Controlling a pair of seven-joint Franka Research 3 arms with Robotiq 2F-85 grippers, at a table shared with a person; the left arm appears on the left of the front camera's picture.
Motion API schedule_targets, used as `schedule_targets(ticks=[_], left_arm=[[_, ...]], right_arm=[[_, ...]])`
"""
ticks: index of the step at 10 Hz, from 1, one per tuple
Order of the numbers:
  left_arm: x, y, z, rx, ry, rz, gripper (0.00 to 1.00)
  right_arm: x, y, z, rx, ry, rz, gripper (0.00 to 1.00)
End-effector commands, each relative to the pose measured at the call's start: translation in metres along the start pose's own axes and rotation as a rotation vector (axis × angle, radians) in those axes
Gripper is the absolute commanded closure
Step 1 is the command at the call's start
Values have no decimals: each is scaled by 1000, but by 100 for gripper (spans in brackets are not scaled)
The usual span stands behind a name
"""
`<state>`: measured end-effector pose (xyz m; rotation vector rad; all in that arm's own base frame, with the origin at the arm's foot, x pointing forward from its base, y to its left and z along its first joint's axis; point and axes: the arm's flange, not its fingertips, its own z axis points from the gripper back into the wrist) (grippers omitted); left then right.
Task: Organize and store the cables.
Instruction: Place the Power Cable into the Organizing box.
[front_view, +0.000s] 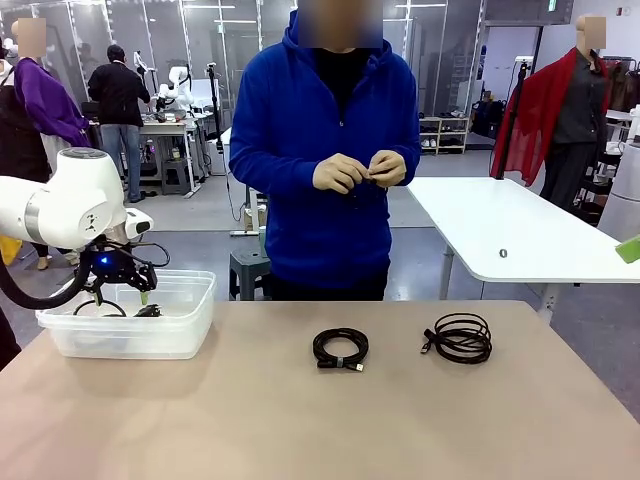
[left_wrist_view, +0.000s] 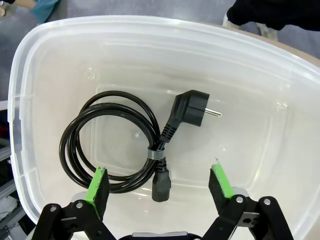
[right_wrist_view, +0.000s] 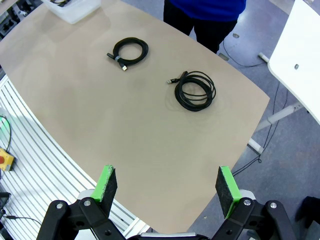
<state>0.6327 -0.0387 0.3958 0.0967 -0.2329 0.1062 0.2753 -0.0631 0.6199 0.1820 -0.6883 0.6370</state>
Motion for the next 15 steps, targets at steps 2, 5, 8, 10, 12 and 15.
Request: schedule_targets(ticks=[2,5,8,10,12,15], left_arm=[[1,0,-4,9,8,14,0],[1,0,-4,9,8,14,0],[1,0,-4,9,8,14,0],[1,0,-4,9,8,14,0],[1,0,-4,9,8,14,0],[-7,4,29,-40,-58,-87,0]], right_arm=[[0,0,0,0,2,0,0],[0,0,0,0,2,0,0],[0,0,0,0,2,0,0],[0,0,0,0,2,0,0],[0,0,0,0,2,0,0],[0,0,0,0,2,0,0]])
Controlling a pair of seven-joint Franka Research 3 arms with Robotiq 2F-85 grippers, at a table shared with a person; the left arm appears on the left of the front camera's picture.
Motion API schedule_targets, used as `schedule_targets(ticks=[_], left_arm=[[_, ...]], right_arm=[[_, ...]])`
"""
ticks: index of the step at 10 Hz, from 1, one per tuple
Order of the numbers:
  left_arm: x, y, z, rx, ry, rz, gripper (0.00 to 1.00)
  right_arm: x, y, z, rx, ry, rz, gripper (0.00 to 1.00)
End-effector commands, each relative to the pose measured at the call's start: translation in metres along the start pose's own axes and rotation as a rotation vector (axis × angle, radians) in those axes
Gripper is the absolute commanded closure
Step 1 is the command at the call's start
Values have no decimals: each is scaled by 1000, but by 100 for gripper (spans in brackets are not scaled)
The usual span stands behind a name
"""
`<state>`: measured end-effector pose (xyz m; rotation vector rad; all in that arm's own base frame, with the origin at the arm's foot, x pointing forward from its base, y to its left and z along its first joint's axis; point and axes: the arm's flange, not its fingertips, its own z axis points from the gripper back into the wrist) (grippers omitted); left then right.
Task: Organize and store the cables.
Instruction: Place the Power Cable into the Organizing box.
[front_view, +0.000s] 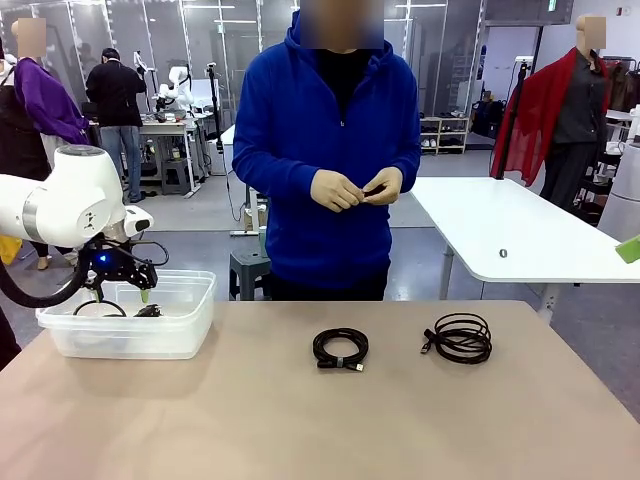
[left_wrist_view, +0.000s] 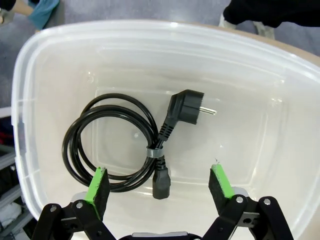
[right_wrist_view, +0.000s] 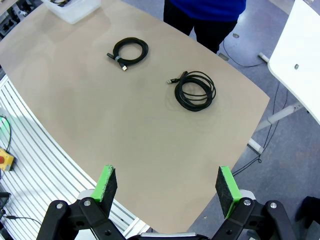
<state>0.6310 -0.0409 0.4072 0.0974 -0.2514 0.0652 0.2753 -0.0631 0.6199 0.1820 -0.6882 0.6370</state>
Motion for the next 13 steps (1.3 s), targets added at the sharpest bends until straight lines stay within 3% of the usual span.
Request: schedule_targets(ticks=[1,3,7,10,13], left_arm=[[-21,9,37,-55,-38,-94,0],[-45,14,68,-87,-30,-216,0],[-99,11,108,-187,-122,-415,0],[-146,17,127,-264,-214,-485,0],[-178,16,141,-315,-236,-557,0]], right_arm=[[0,0,0,0,1,0,0],[0,0,0,0,1,0,0],[0,0,0,0,1,0,0],[0,0,0,0,1,0,0],[0,0,0,0,1,0,0]])
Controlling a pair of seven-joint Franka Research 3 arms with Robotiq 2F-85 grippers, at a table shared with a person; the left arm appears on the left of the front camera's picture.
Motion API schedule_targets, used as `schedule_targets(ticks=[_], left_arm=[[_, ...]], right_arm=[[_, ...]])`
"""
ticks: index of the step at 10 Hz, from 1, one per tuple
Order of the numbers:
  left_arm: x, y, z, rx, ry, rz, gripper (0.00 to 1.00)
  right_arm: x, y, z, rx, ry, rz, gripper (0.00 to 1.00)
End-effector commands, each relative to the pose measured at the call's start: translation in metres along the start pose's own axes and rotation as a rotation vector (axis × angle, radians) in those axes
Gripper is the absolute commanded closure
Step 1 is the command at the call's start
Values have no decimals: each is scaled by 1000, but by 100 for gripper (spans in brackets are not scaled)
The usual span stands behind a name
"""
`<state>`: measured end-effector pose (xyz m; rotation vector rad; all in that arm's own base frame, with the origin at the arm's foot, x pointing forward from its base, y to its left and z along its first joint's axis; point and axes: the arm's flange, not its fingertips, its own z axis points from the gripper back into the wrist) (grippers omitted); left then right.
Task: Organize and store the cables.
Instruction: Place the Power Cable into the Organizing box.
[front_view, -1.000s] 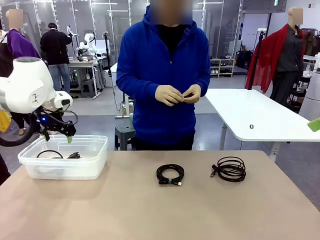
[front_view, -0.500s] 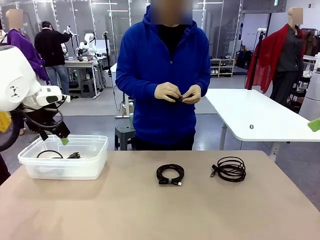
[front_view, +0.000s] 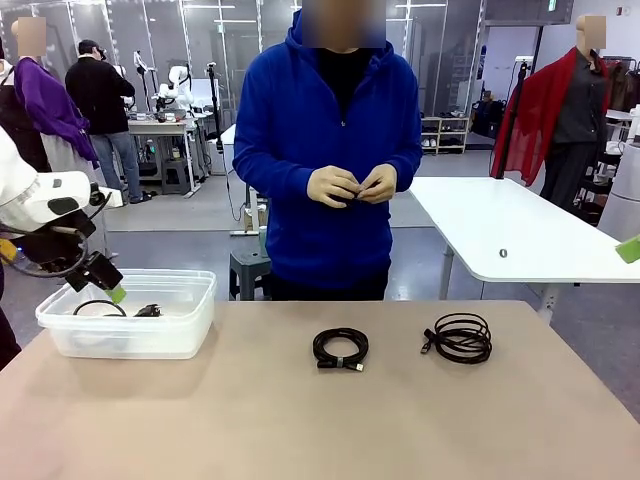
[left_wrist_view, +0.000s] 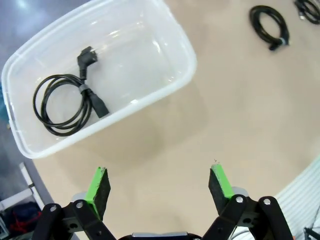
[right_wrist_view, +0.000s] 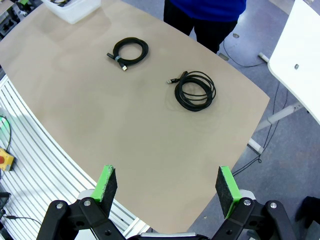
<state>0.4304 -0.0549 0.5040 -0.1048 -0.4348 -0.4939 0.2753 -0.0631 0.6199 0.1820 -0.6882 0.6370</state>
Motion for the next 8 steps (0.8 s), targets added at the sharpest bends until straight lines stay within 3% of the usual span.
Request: schedule_targets(ticks=[1,4,8], left_arm=[[-18,-5,5,-29,-29,-66,0],[-47,-32,33,-13,-93,-181,0],[-56,-31,51,-30,-100,-188,0]], right_arm=[[0,0,0,0,1,0,0],[0,0,0,0,1,0,0],[0,0,0,0,1,0,0]])
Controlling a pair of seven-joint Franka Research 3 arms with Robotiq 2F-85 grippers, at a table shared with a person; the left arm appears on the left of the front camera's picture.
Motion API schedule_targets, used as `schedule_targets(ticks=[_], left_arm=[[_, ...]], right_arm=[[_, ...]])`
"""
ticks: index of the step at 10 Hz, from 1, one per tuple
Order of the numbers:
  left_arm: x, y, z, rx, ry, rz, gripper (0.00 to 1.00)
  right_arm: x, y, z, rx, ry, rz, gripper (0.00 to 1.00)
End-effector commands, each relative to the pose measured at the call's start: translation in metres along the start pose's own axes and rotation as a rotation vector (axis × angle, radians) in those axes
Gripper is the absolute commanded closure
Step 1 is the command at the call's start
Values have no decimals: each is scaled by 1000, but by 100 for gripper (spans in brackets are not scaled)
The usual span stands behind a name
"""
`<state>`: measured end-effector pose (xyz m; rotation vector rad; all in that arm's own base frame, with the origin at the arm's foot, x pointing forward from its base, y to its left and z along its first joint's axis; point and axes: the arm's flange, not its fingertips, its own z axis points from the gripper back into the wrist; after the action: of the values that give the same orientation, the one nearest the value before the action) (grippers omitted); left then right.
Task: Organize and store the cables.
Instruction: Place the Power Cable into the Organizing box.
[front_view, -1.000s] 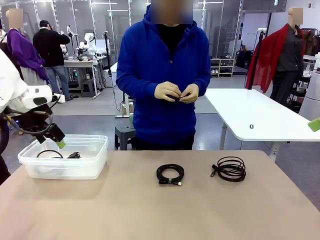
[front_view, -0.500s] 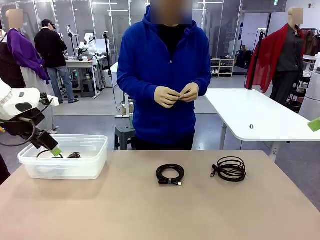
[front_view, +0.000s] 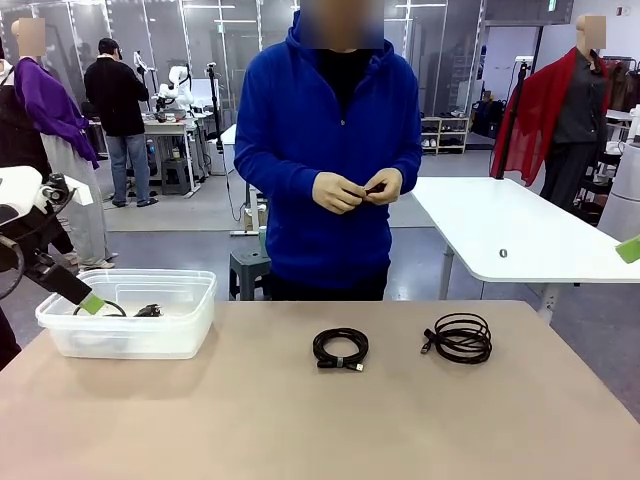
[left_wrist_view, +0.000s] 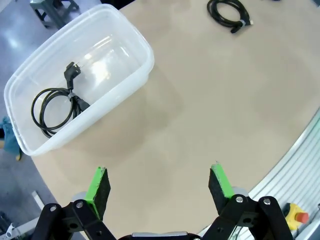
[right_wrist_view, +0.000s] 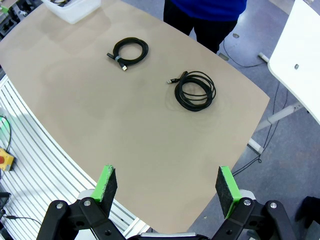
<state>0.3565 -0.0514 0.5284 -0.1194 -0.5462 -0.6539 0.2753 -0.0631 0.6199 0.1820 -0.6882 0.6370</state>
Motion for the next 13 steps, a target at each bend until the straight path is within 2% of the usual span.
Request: schedule_targets(ticks=[1,3,6,10,11,13], left_arm=[[-8,3,9,-8,-26,-19,0],[-14,12,38,9,-79,16,0],[-13,22,49,48,-76,-4,0],[-25,35,62,95,-136,-2,0],[-31,42,73,123,-140,-32,0],[-29,52,97,151,-91,-2,0]], right_arm=[[0,0,0,0,1,0,0],[0,0,0,0,1,0,0],[0,0,0,0,1,0,0],[0,0,0,0,1,0,0],[0,0,0,0,1,0,0],[0,0,0,0,1,0,0]])
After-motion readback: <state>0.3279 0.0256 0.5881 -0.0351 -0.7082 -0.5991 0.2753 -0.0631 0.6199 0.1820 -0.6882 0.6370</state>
